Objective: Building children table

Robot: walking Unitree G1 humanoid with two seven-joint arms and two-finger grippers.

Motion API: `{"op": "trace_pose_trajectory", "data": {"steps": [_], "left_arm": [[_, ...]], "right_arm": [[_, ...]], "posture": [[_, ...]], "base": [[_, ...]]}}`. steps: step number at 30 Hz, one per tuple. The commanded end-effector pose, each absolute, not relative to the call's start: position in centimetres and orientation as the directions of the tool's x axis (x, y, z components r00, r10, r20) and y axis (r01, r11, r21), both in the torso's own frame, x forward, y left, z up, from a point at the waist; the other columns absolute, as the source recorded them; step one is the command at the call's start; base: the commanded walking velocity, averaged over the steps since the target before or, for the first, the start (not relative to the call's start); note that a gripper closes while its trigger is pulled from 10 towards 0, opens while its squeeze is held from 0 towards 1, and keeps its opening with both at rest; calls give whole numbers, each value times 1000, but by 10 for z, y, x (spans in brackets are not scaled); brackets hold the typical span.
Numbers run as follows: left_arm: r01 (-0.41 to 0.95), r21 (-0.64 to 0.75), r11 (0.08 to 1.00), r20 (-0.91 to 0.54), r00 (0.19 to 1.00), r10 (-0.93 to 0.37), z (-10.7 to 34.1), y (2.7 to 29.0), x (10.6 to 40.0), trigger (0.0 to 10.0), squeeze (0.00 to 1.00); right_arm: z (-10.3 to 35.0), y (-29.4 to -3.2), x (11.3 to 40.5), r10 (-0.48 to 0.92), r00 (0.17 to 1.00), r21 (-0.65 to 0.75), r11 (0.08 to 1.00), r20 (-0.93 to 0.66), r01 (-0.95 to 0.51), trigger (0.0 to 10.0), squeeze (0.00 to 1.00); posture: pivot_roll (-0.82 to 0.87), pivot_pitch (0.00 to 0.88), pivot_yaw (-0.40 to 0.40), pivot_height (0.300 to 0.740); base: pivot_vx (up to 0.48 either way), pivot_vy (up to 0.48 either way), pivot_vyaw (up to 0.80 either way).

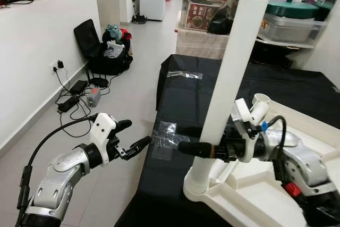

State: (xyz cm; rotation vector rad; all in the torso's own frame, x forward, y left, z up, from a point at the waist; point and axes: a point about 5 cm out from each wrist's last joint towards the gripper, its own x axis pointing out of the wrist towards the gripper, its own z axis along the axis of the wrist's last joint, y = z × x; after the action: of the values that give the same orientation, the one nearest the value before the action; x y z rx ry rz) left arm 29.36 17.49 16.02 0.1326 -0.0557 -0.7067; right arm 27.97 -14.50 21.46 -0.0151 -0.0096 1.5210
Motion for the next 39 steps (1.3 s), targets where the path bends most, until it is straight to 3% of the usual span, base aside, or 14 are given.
{"op": "trace_pose_trajectory", "data": {"steps": [1, 13, 16, 17, 19, 22, 26, 31, 35, 39], "left_arm": [[650, 121, 750, -7, 756, -654, 156, 173, 292, 10000, 0], [643, 114, 758, -12, 763, -646, 153, 173, 289, 10000, 0], [637, 111, 763, -9, 768, -640, 153, 174, 289, 10000, 0], [637, 111, 763, -9, 768, -640, 153, 174, 289, 10000, 0], [631, 106, 768, -10, 773, -634, 152, 175, 288, 10000, 0], [631, 105, 769, -10, 774, -633, 152, 175, 288, 10000, 0], [625, 101, 774, -8, 778, -628, 152, 175, 289, 10000, 0], [621, 101, 778, -5, 782, -623, 152, 174, 291, 10000, 0], [617, 102, 780, -4, 784, -620, 152, 174, 291, 10000, 0], [597, 101, 796, 3, 799, -601, 151, 174, 292, 10000, 0]], "right_arm": [[191, -135, 276, 1000, -15, 92, -13, -19, -996, 0, 0], [185, -138, 274, 999, 45, 96, 44, 11, -994, 0, 0], [182, -142, 279, 981, 190, 91, 185, 42, -978, 0, 0], [182, -142, 279, 981, 190, 91, 185, 42, -978, 0, 0], [176, -145, 283, 931, 364, 91, 362, 4, -928, 0, 0], [174, -145, 284, 922, 387, 84, 387, -11, -918, 0, 0], [159, -145, 281, 779, 615, 117, 627, -122, -770, 0, 0], [149, -143, 278, 694, 690, 13, 707, -204, -707, 0, 0], [148, -140, 277, 678, 703, -3, 719, -215, -695, 0, 0], [132, -150, 287, 369, 886, -57, 915, -281, -399, 0, 0]], "posture": [[125, 0, -93, 740], [120, 0, -94, 740], [113, 0, -91, 740], [113, 0, -91, 740], [108, 0, -89, 740], [108, 0, -89, 740], [91, 0, -83, 740], [82, 0, -79, 740], [84, 0, -78, 740], [83, 0, -91, 740]], "base": [[0, 0, 0], [0, 0, 0], [0, 0, 0], [0, 0, 0], [0, 0, 0], [0, 0, 0], [0, 0, 0], [0, 0, 0], [0, 0, 0], [0, 0, 0]]}}
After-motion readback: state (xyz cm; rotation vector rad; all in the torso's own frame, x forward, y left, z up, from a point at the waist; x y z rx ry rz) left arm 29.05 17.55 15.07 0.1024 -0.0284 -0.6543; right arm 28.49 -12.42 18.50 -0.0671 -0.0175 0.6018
